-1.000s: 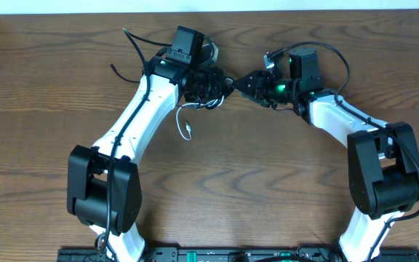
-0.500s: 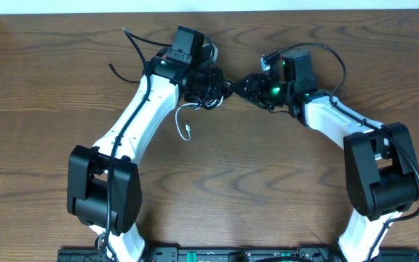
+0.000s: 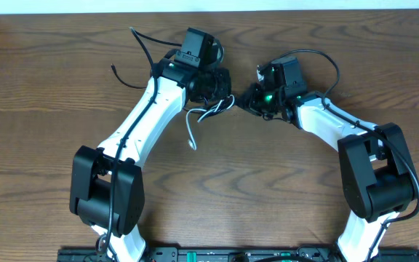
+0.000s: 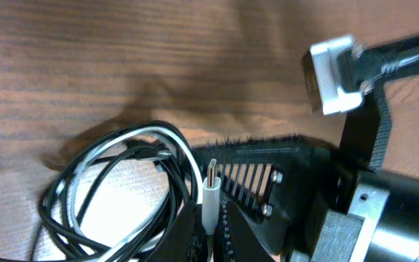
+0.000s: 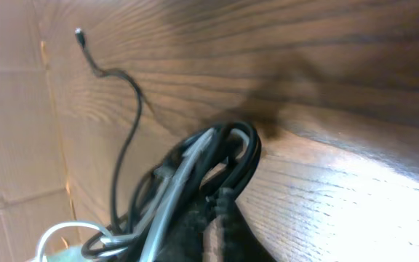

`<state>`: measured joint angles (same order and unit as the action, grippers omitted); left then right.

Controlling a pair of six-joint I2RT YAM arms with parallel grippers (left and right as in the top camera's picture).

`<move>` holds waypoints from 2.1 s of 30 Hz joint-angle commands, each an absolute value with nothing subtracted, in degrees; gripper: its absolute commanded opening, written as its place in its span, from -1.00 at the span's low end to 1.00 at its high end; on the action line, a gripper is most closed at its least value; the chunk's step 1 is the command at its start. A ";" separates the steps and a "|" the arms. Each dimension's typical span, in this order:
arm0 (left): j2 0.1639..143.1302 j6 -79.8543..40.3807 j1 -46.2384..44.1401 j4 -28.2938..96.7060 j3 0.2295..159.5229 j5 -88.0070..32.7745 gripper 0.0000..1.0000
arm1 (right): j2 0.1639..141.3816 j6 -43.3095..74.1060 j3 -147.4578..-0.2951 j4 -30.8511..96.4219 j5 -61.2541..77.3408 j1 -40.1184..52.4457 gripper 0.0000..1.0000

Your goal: Untangle cables

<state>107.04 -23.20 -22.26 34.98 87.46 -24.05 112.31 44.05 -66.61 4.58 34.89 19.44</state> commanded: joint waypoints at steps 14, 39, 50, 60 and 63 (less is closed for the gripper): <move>104.18 -19.05 -16.12 30.48 87.39 -37.10 -0.85 | 110.89 37.10 -66.70 9.96 29.04 17.43 -0.98; 104.49 -7.25 -18.24 53.76 85.06 -17.78 -0.14 | 110.89 32.03 -66.70 14.04 25.12 14.28 -0.05; 111.13 -10.59 -23.94 51.00 84.97 -20.25 -0.14 | 110.89 32.05 -66.70 14.24 24.14 14.33 0.05; 119.50 -33.58 -24.43 38.76 84.97 -17.02 -0.13 | 110.89 32.05 -66.70 14.83 24.14 14.33 0.04; 120.25 -35.42 -24.43 37.08 84.97 -15.38 -0.14 | 110.89 32.03 -66.70 14.85 24.12 14.33 0.05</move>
